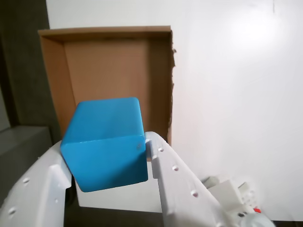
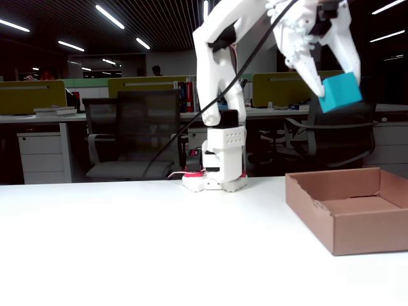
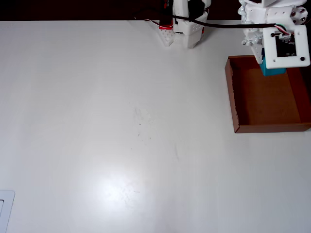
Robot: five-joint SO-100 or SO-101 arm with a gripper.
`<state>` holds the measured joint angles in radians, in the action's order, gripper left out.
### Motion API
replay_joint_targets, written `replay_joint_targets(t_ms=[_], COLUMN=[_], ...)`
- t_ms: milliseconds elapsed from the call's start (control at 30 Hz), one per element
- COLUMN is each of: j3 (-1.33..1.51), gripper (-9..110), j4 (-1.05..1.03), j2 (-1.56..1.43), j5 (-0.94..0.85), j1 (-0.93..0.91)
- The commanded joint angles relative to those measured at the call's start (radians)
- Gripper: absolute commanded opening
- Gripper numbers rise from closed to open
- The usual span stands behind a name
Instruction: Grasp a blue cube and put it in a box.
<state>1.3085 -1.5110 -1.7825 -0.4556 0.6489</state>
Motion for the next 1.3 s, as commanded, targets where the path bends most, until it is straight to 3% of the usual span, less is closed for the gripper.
replay_joint_targets(t_ms=[0, 700, 1267], j3=[0.043, 0.347, 0.417], gripper=[15, 15, 16], j4=[0.055, 0.411, 0.515], j2=[0.009, 0.253, 0.321], j5=[0.017, 0.071, 0.092], j1=[0.035, 0.167, 0.201])
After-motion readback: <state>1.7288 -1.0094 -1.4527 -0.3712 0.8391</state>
